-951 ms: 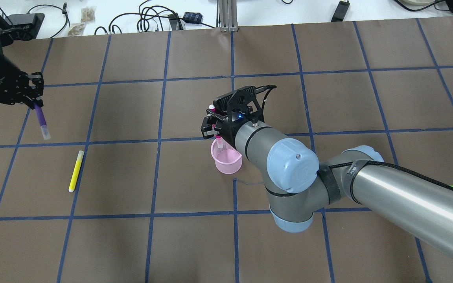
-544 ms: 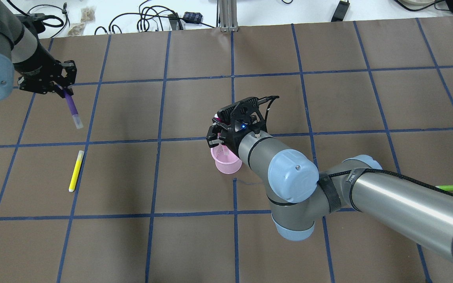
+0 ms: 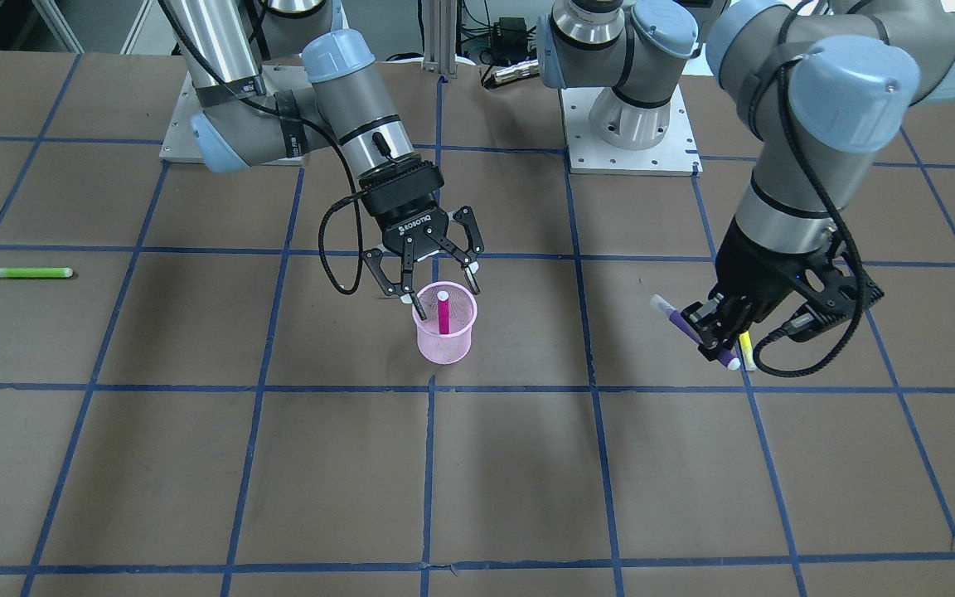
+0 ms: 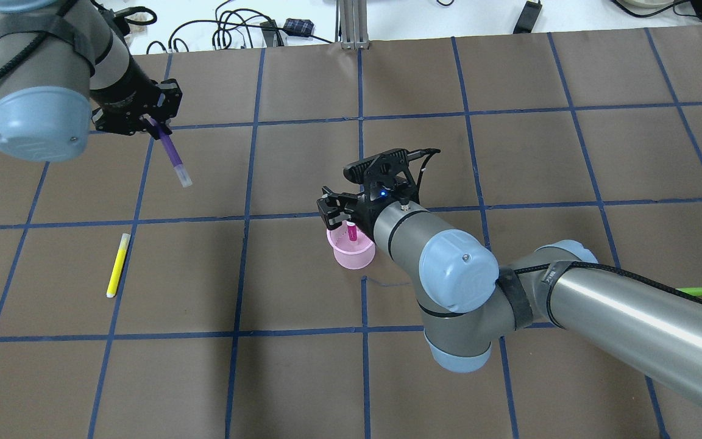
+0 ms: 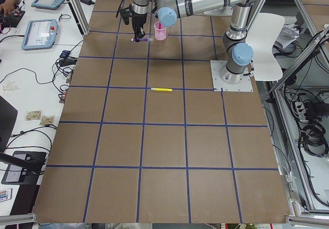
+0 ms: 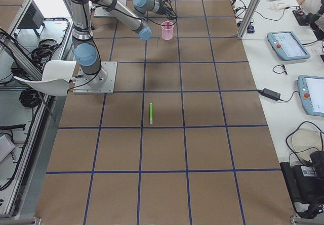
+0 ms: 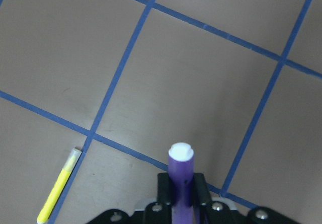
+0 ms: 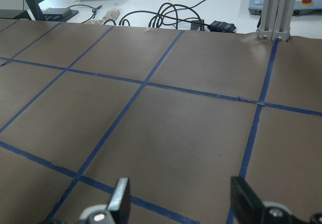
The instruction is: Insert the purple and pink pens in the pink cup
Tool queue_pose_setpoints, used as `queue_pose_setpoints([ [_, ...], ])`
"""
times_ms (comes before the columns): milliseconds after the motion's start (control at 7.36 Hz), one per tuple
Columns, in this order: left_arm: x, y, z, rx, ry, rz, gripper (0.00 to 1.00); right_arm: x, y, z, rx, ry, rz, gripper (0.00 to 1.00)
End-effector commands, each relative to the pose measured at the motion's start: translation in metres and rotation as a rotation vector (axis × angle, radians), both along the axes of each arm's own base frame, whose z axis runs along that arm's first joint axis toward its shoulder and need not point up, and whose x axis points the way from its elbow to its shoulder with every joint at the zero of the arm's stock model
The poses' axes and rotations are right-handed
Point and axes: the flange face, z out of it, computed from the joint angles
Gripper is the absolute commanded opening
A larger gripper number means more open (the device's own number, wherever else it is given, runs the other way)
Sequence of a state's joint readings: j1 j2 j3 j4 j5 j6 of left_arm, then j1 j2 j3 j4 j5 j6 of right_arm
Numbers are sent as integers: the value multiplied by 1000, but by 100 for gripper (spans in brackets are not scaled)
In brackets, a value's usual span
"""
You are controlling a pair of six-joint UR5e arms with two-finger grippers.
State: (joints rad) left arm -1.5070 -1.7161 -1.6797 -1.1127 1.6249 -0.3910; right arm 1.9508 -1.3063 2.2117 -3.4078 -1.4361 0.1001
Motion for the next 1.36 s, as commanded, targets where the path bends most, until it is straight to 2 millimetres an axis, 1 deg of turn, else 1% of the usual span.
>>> queue_pose_setpoints([
  [0, -50, 9, 1, -48, 17, 16, 0, -12, -39, 42, 141, 52, -51, 100],
  [136, -63, 6, -5, -58, 41, 66, 0, -45, -73, 66, 238, 88, -105, 100],
  [272, -80, 10, -6, -67, 52, 79, 0, -86, -101, 88, 286, 128, -135, 100],
  [408, -100, 12, -7, -94, 63, 81, 0, -116, -121, 102, 339, 182, -134, 100],
  [544, -120, 13, -10, -121, 87, 118, 0, -146, -137, 127, 429, 209, -159, 100],
  [680, -139, 19, -9, -143, 105, 133, 0, -184, -152, 159, 546, 233, -188, 100],
  [816, -161, 26, -11, -156, 121, 148, 0, -226, -158, 194, 665, 246, -211, 100],
  [951, -180, 31, -20, -182, 81, 170, 0, -244, -156, 228, 738, 245, -233, 100],
  [1087, -197, 37, -33, -219, 55, 210, 0, -251, -146, 254, 768, 341, -274, 100],
  [1223, -210, 43, -51, -246, 83, 262, 0, -251, -128, 268, 813, 369, -291, 100],
])
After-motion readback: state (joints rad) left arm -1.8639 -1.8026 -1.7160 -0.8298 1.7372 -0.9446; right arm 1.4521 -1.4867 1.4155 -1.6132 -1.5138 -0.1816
